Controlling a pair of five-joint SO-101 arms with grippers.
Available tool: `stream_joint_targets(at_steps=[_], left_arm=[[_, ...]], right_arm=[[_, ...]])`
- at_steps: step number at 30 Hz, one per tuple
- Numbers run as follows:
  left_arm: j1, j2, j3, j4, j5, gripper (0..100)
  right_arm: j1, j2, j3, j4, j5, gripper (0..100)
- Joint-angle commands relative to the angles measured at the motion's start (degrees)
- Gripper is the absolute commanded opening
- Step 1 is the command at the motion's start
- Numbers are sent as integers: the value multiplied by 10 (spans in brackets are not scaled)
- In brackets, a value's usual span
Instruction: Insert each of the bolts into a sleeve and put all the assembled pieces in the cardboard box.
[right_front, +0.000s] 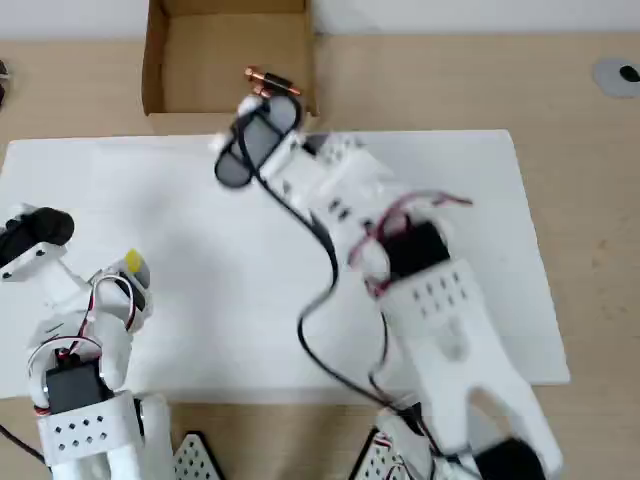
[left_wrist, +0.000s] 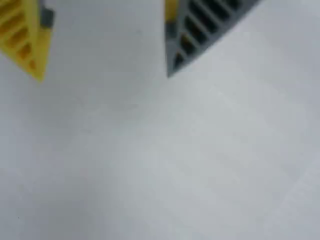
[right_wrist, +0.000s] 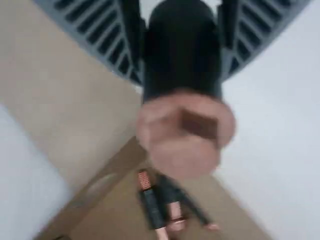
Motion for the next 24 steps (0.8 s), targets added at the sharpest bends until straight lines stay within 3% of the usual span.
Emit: stream_joint_targets(at_steps=[1, 13, 24], left_arm=[[-6, -3, -3, -10, 0, 172], [-6, -3, -3, -2, -1, 172], [-6, -2, -3, -2, 0, 172]], right_arm=[[33, 81, -91, -55, 26, 12], [51, 429, -441, -72, 65, 12], [51, 711, -780, -19, 76, 12]])
